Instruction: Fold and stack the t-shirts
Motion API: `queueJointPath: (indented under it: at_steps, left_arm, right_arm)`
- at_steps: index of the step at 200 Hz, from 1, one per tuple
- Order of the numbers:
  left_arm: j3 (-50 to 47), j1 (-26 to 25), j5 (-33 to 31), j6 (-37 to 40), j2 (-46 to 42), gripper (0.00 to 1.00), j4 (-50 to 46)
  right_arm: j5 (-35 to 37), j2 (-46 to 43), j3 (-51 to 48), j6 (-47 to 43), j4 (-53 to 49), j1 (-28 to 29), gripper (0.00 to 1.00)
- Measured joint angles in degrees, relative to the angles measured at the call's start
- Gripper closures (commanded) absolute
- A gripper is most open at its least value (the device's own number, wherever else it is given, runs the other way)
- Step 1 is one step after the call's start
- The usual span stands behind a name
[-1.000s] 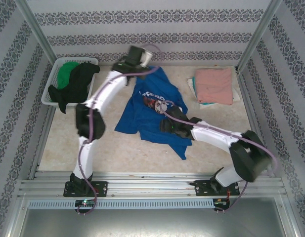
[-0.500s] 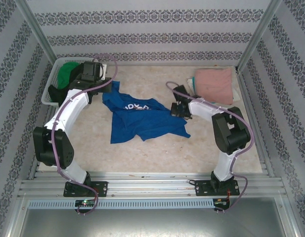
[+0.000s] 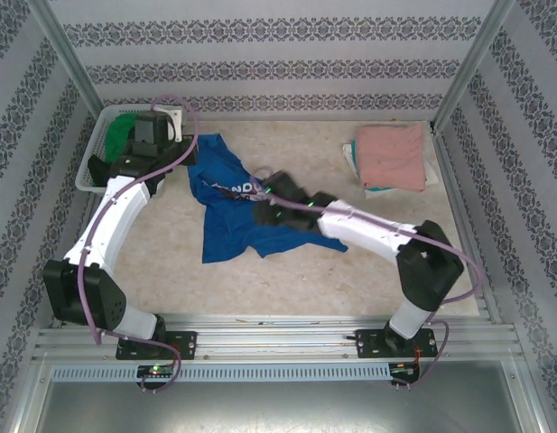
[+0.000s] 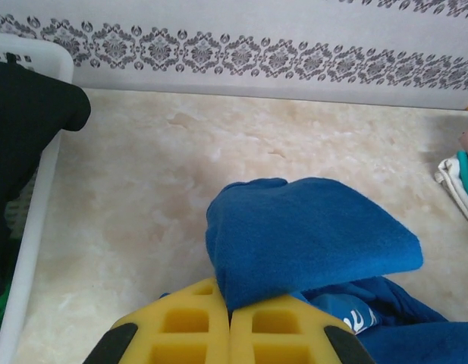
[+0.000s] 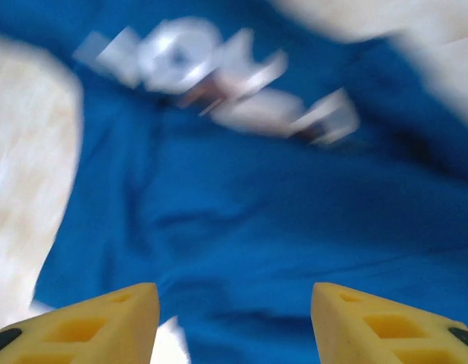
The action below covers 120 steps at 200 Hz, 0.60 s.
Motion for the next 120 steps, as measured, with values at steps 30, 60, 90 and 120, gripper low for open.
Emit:
queueJointPath:
  at_steps: [30,60,90,120]
  left_arm:
    - [0.1,1.1,0.4,0.0,2.1,1.00,0.0]
    - [0.1,2.4,1.3,0.0,3.1,1.00,0.0]
    - [0.1,4.2,2.6,-0.2,3.1,1.00,0.3]
    - [-0.5,6.1,4.2,-0.8,3.1,1.00,1.0]
  right_arm:
    - [0.4,9.4,2.6,0.4,2.8,8.4,0.43]
    - [0.5,16.9,7.9,0.3,4.8,10.3,0.43]
    - [0.3,22.4,14.7,-1.2,5.7,10.8,0.42]
    - [-4.4,27.7,19.2,-2.6,6.2,10.0,0.42]
